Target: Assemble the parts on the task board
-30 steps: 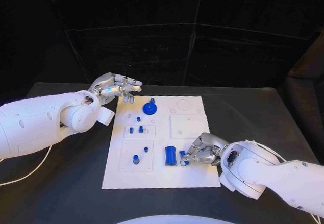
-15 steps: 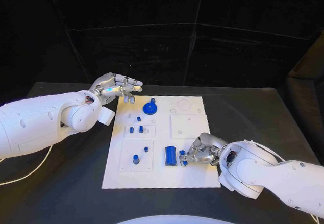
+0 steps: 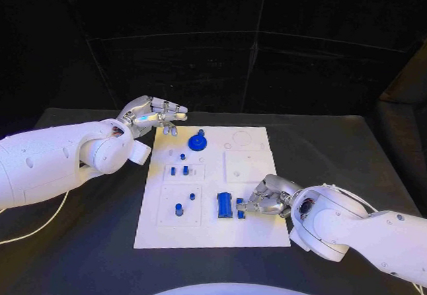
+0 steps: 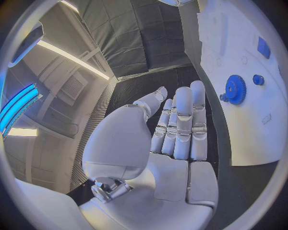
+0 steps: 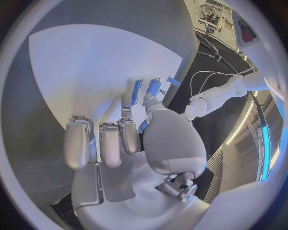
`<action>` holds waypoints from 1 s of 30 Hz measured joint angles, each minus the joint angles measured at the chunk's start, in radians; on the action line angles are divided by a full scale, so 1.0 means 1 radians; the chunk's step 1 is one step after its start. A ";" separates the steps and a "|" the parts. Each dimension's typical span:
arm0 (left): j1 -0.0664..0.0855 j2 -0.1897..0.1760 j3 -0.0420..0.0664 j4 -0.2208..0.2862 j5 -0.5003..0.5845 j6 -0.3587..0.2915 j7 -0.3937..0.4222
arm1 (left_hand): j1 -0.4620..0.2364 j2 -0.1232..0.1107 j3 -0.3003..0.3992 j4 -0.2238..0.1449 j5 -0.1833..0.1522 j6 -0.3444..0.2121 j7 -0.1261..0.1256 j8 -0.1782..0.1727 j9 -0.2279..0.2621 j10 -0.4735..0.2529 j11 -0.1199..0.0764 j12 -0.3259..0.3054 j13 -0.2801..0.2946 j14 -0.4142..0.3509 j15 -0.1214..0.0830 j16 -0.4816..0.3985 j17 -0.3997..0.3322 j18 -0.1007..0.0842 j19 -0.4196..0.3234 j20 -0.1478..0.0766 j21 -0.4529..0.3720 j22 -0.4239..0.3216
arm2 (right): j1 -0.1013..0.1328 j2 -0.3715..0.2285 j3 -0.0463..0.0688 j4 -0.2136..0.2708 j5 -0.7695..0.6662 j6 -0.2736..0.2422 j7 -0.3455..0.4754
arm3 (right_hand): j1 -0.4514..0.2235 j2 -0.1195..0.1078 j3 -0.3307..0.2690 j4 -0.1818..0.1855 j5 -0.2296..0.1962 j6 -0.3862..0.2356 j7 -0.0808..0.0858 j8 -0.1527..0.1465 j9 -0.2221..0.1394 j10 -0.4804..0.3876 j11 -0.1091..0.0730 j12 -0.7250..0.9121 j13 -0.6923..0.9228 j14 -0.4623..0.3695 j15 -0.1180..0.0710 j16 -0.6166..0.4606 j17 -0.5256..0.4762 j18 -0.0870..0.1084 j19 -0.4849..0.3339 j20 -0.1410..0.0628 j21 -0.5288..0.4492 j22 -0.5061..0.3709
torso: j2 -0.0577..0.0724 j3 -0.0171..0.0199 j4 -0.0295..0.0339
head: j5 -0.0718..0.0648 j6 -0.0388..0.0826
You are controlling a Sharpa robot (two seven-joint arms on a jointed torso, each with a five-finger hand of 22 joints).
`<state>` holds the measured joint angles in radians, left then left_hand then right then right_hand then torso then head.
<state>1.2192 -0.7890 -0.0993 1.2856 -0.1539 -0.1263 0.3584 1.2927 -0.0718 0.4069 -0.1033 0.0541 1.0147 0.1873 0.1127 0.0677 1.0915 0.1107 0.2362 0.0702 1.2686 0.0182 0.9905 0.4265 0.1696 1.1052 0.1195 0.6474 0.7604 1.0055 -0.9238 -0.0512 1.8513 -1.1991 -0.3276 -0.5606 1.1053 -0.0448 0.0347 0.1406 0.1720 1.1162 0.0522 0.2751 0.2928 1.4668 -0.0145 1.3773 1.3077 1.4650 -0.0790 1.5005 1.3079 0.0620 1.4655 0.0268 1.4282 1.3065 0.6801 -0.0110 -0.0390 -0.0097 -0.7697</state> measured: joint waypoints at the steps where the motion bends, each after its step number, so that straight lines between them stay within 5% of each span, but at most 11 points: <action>1: 0.000 0.000 0.000 0.000 0.000 0.000 0.000 | 0.000 0.000 0.000 0.000 0.000 0.000 0.000 0.000 0.000 0.000 0.000 0.000 0.000 0.000 0.000 0.000 0.000 0.000 0.000 0.000 0.000 0.000 | 0.000 -0.003 0.000 0.001 -0.001 0.000 0.002 | 0.009 0.000 -0.003 -0.003 0.000 0.000 0.000 0.000 0.001 0.000 0.000 0.000 0.000 0.000 0.000 0.000 0.000 0.000 0.000 0.000 0.000 0.000 | 0.000 0.0001 0.0001 | 0.000 0.000; 11: 0.000 0.000 0.000 0.000 0.000 0.000 0.000 | 0.000 0.000 0.000 0.000 0.000 0.000 0.000 0.000 0.000 0.000 0.000 0.000 0.000 0.000 0.000 0.000 0.000 0.000 0.000 0.000 0.000 -0.001 | 0.000 -0.031 0.000 0.008 0.001 -0.004 0.058 | 0.091 0.004 -0.035 -0.042 -0.003 -0.036 0.018 -0.023 0.003 0.000 0.000 -0.011 0.000 0.000 0.000 -0.003 0.000 0.000 0.000 0.000 -0.005 -0.011 | 0.000 0.0003 0.0000 | 0.001 0.003; 17: 0.000 0.002 0.000 -0.001 0.000 0.000 0.002 | 0.000 0.000 -0.007 0.001 0.000 0.000 0.000 0.000 0.000 -0.004 0.004 0.000 0.000 0.000 0.000 0.000 -0.001 0.000 0.000 0.000 -0.005 -0.004 | 0.004 -0.065 0.000 -0.012 0.117 -0.051 0.197 | 0.134 0.026 -0.060 -0.062 0.026 -0.119 0.051 -0.076 -0.017 -0.054 0.033 -0.190 -0.013 0.000 0.019 -0.040 0.000 0.001 -0.038 0.022 -0.055 -0.087 | -0.002 -0.0004 -0.0002 | -0.004 0.014; 20: 0.000 0.002 0.000 0.001 0.004 -0.002 0.007 | -0.005 -0.005 -0.024 0.006 0.000 -0.002 0.002 0.007 0.000 -0.009 0.001 0.005 0.000 -0.034 0.010 -0.028 -0.013 0.000 -0.014 0.009 -0.029 -0.016 | 0.027 -0.071 -0.001 -0.049 0.237 -0.074 0.305 | 0.174 0.046 -0.076 -0.078 0.022 -0.134 0.063 -0.096 -0.027 -0.170 0.042 -0.463 -0.197 -0.004 0.029 -0.176 -0.154 0.056 -0.144 0.031 -0.213 -0.321 | -0.004 -0.0015 0.0023 | -0.010 0.027; 23: 0.000 0.001 0.000 0.000 0.013 -0.006 0.015 | -0.005 -0.005 -0.035 0.009 0.000 -0.006 0.002 0.008 0.000 -0.015 0.008 0.007 0.000 -0.103 0.018 -0.101 -0.046 0.000 -0.066 0.015 -0.083 -0.047 | 0.057 -0.061 0.001 -0.104 0.367 -0.090 0.421 | 0.233 0.066 -0.062 -0.108 0.012 -0.131 0.065 -0.102 -0.033 -0.311 0.048 -0.765 -0.413 -0.108 0.038 -0.453 -0.492 0.111 -0.306 0.037 -0.479 -0.661 | -0.008 -0.0032 0.0055 | -0.014 0.041; 25: -0.001 0.001 0.000 -0.001 0.026 -0.010 0.024 | -0.005 -0.005 -0.041 0.013 0.000 -0.007 0.000 0.015 0.000 -0.021 0.014 0.007 -0.004 -0.159 0.024 -0.188 -0.087 0.000 -0.114 0.023 -0.139 -0.083 | 0.075 -0.040 0.001 -0.161 0.469 -0.095 0.512 | 0.271 0.084 -0.038 -0.132 0.012 -0.126 0.077 -0.113 -0.039 -0.365 0.068 -0.887 -0.514 -0.194 0.051 -0.662 -0.679 0.117 -0.368 0.048 -0.601 -0.762 | -0.013 -0.0040 0.0075 | -0.017 0.053; 30: -0.001 0.014 0.000 -0.017 0.070 -0.027 0.056 | -0.007 0.002 -0.034 0.021 -0.001 0.002 -0.009 0.024 0.001 -0.016 0.020 -0.022 -0.008 -0.267 0.063 -0.434 -0.195 0.000 -0.242 0.062 -0.304 -0.198 | 0.104 0.033 0.002 -0.319 0.664 -0.092 0.698 | 0.305 0.082 0.039 -0.167 -0.004 -0.142 0.110 -0.157 -0.069 -0.424 0.114 -1.122 -0.775 -0.324 0.107 -1.007 -0.867 0.117 -0.472 0.099 -0.853 -0.925 | -0.029 -0.0082 0.0126 | -0.028 0.101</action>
<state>1.2181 -0.7752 -0.0997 1.2683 -0.0836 -0.1537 0.4142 1.2853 -0.0694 0.3731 -0.0822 0.0527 1.0166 0.1782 0.1364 0.0685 1.0756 0.1308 0.2146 0.0627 1.0019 0.0810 0.5567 0.2316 0.1692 0.8635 0.1816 0.3437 0.5621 1.1097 -0.8909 -0.0489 1.5323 -0.5350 -0.4199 0.1377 1.4106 0.0372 0.0737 -0.0267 0.1683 0.9740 0.1627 0.1185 0.2234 1.0425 0.0992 0.2550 0.5330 1.1408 0.0276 0.4937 0.4408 0.1791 0.9939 0.1257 0.5755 0.3814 0.6507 -0.0193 -0.0265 -0.0382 -0.6687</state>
